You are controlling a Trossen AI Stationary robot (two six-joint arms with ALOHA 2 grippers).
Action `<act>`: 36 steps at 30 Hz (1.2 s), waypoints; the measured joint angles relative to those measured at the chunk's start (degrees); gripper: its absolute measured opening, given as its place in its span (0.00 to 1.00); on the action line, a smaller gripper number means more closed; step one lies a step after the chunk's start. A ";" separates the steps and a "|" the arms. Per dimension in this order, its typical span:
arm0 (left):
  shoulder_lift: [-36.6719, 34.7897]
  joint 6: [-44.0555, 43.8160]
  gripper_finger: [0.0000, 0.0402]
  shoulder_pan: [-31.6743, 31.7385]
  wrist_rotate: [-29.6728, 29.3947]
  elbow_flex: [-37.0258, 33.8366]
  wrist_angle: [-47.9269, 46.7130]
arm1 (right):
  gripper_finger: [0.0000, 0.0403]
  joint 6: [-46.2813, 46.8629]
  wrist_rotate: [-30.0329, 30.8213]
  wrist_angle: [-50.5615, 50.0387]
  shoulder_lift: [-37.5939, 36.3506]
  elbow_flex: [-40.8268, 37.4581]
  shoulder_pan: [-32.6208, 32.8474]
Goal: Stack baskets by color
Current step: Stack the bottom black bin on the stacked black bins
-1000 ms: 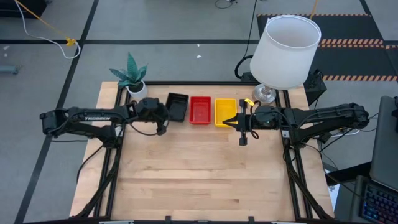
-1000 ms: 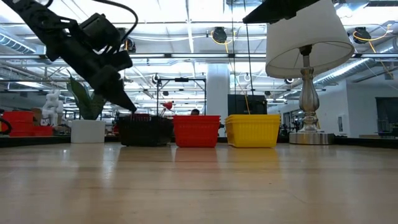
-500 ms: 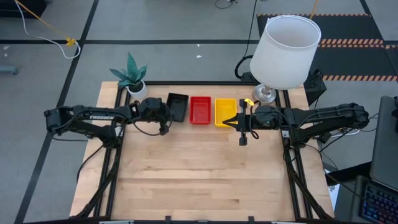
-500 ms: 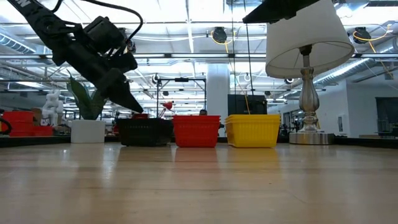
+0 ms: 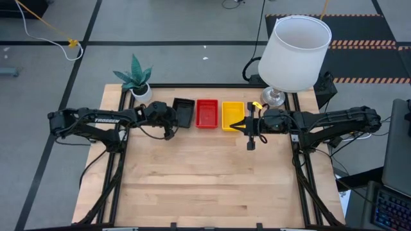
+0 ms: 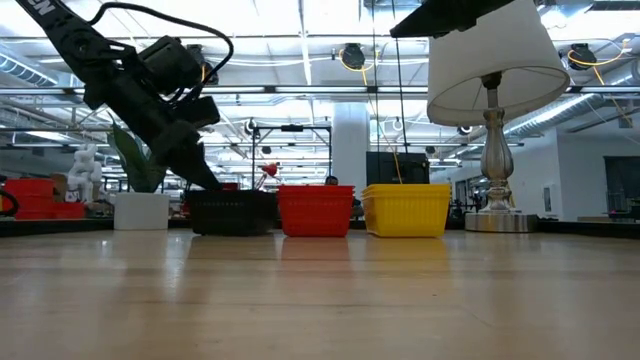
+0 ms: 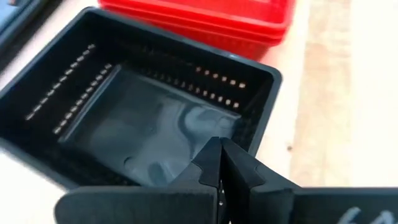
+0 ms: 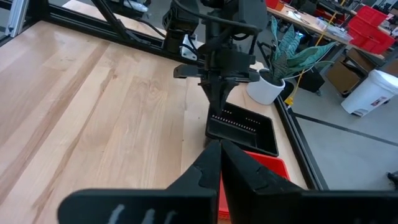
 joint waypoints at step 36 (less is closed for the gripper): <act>-9.94 -8.54 0.02 -0.30 -12.05 5.11 -28.72 | 0.01 -0.44 0.01 -0.11 0.00 0.00 0.01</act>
